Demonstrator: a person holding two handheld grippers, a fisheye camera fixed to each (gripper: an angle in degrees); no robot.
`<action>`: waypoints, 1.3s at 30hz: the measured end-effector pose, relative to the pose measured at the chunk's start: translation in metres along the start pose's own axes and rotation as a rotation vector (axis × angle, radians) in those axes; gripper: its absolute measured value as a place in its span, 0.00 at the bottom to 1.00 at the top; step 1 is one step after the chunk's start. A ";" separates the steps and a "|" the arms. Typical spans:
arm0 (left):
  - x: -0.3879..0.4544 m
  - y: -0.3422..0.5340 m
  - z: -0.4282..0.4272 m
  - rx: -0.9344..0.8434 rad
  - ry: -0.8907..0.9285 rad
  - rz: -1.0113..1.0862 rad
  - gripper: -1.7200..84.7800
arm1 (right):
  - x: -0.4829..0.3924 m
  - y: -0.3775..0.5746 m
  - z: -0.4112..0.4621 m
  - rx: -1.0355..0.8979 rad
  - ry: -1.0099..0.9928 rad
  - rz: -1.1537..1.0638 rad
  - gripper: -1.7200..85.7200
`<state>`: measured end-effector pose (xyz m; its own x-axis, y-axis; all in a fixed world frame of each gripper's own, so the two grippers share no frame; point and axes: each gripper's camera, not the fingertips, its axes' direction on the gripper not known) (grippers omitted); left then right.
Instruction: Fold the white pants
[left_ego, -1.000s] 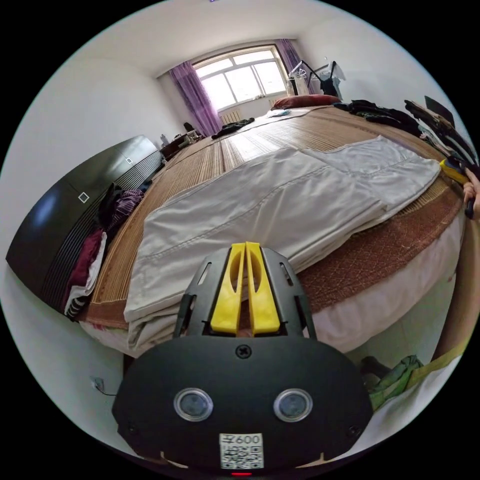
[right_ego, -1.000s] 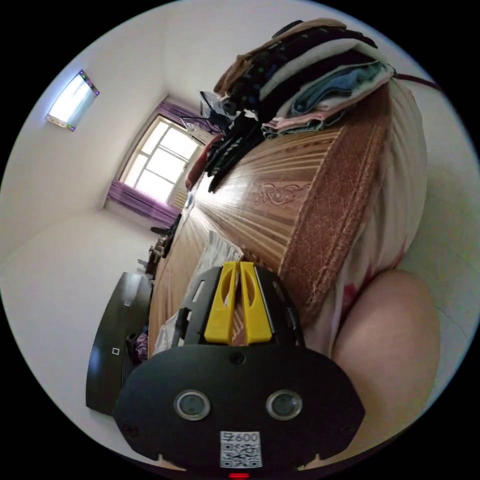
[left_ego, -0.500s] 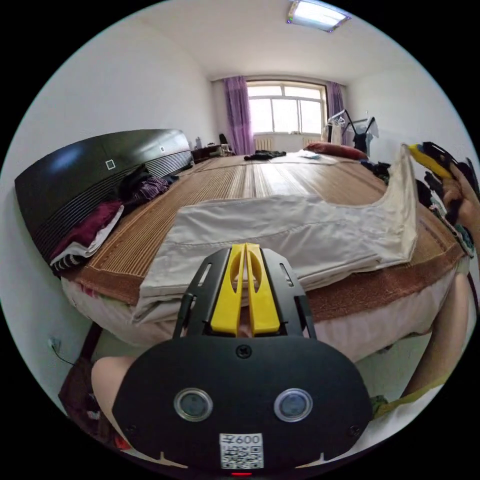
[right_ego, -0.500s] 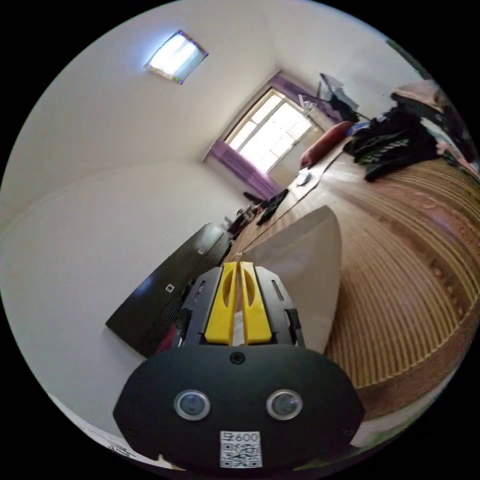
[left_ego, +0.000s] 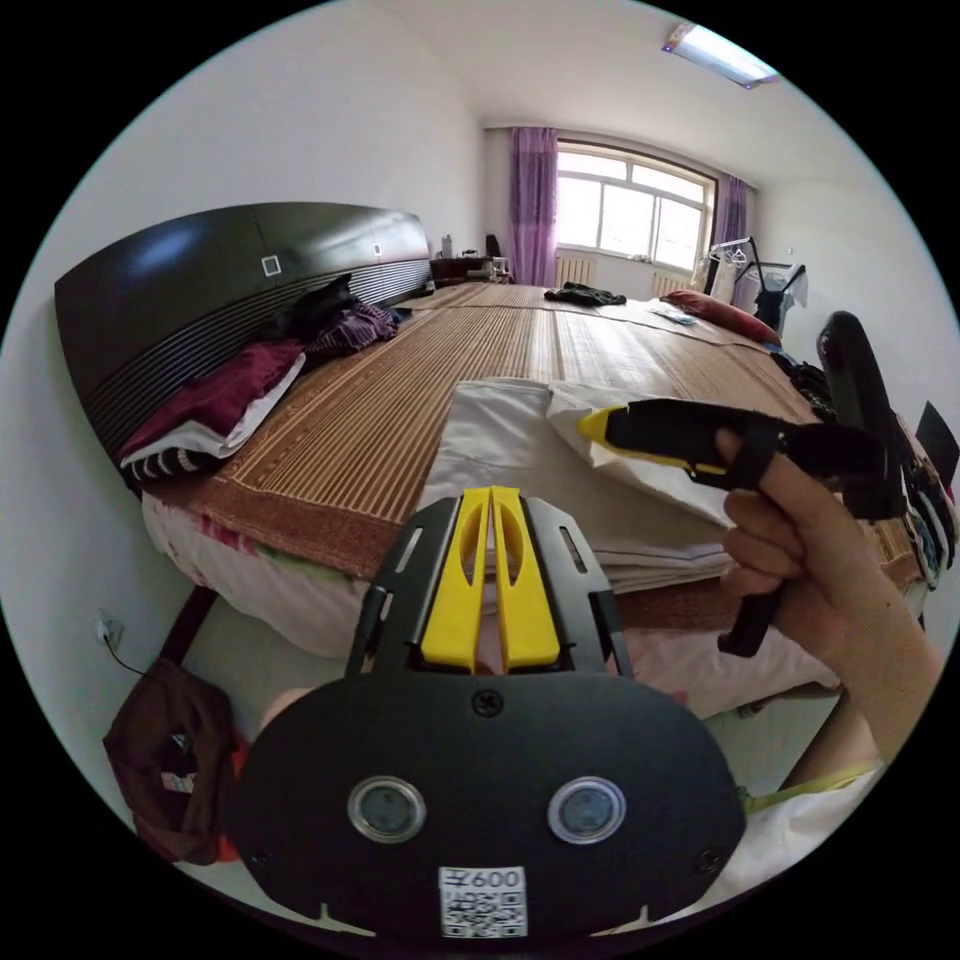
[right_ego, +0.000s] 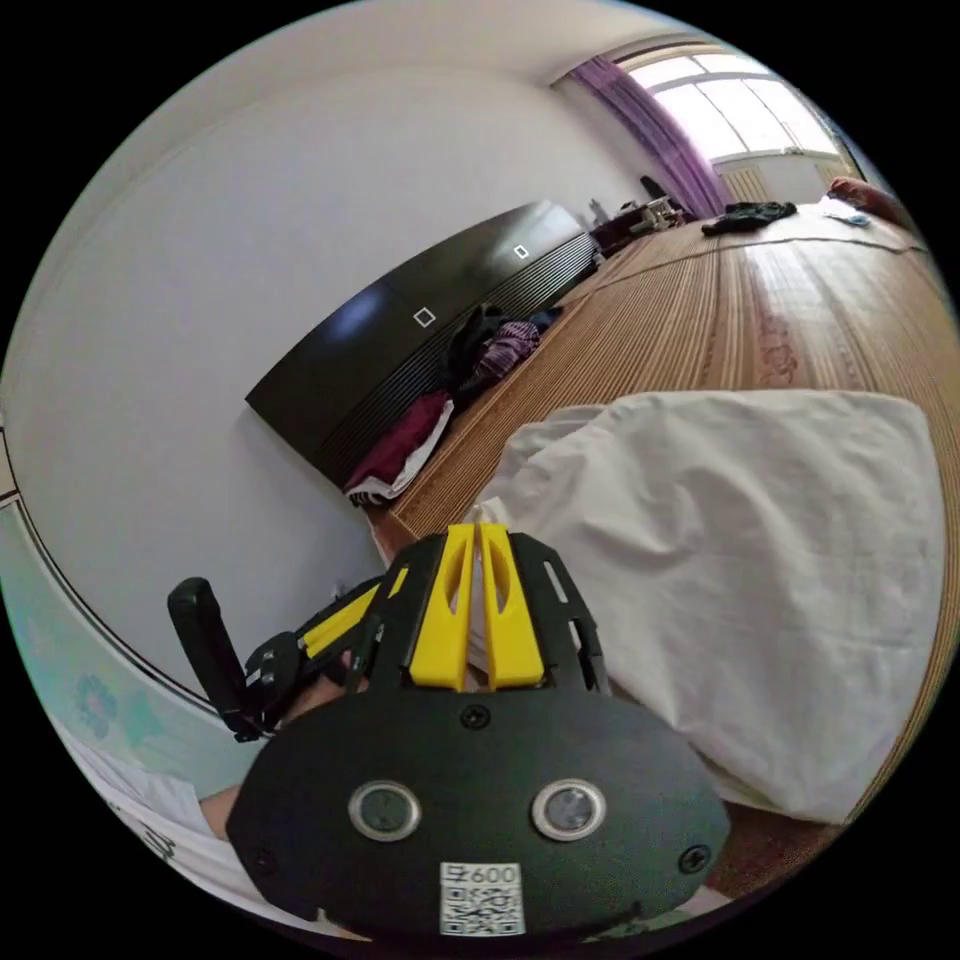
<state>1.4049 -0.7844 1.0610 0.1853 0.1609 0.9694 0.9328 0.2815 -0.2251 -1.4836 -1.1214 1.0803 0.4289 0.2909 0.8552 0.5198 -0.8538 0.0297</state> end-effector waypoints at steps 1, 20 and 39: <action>-0.002 -0.003 -0.001 -0.012 -0.003 -0.007 0.03 | 0.001 0.007 0.012 -0.016 -0.014 0.005 0.01; 0.012 -0.087 -0.038 -0.041 -0.014 -0.023 0.02 | 0.026 0.040 0.118 -0.168 -0.012 -0.115 0.01; -0.015 -0.119 -0.085 -0.075 0.055 -0.079 0.02 | 0.078 0.049 0.145 -0.195 -0.020 -0.092 0.01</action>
<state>1.3174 -0.9008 1.0818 0.1253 0.0884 0.9882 0.9652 0.2194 -0.1420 -1.3174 -1.0781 1.0733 0.4021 0.3781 0.8339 0.4050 -0.8902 0.2084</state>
